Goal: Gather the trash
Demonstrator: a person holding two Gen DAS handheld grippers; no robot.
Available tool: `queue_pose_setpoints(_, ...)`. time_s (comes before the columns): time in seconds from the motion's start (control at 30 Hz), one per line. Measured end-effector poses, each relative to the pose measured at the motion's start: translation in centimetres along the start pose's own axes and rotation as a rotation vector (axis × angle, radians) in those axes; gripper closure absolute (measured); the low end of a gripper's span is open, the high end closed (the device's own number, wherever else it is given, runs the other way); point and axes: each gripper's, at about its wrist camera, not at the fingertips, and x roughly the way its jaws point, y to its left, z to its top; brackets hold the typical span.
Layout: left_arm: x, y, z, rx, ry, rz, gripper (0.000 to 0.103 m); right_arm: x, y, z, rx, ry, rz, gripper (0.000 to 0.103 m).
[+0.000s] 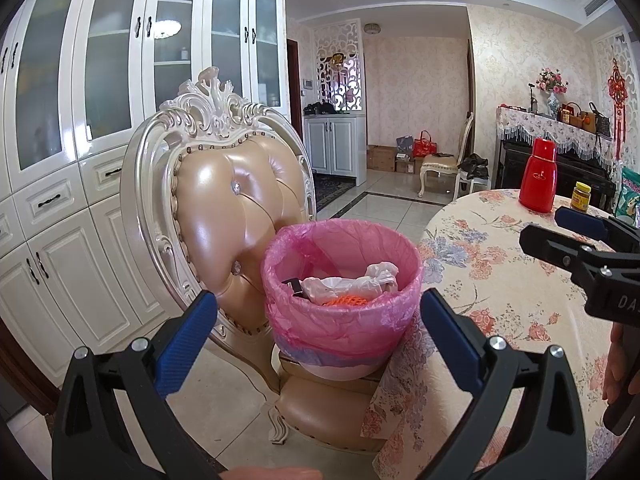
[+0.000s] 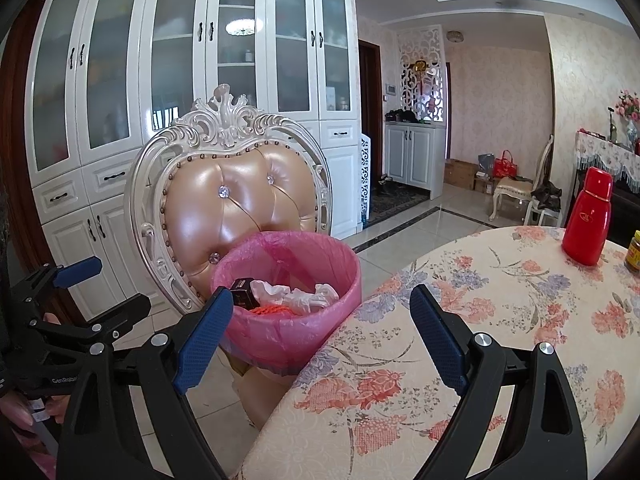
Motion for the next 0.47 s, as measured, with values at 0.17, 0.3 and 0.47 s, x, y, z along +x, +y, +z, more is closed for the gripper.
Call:
queue_pose_setpoints(0.17, -0.29, -0.2, -0.07, -0.002, -0.001, 0.004, 0.005, -0.12, -0.1, 0.07, 0.007, -0.004, 0.002, 0.018)
queue_pose_setpoints(0.3, -0.18, -0.14, -0.01, -0.01, 0.001, 0.003, 0.005, -0.27, -0.24, 0.17, 0.006, -0.006, -0.001, 0.018)
queue_pose_setpoints(0.47, 0.02, 0.17, 0.08, -0.024, 0.015, -0.007, 0.005, -0.25, -0.23, 0.17, 0.003, -0.004, -0.002, 0.018)
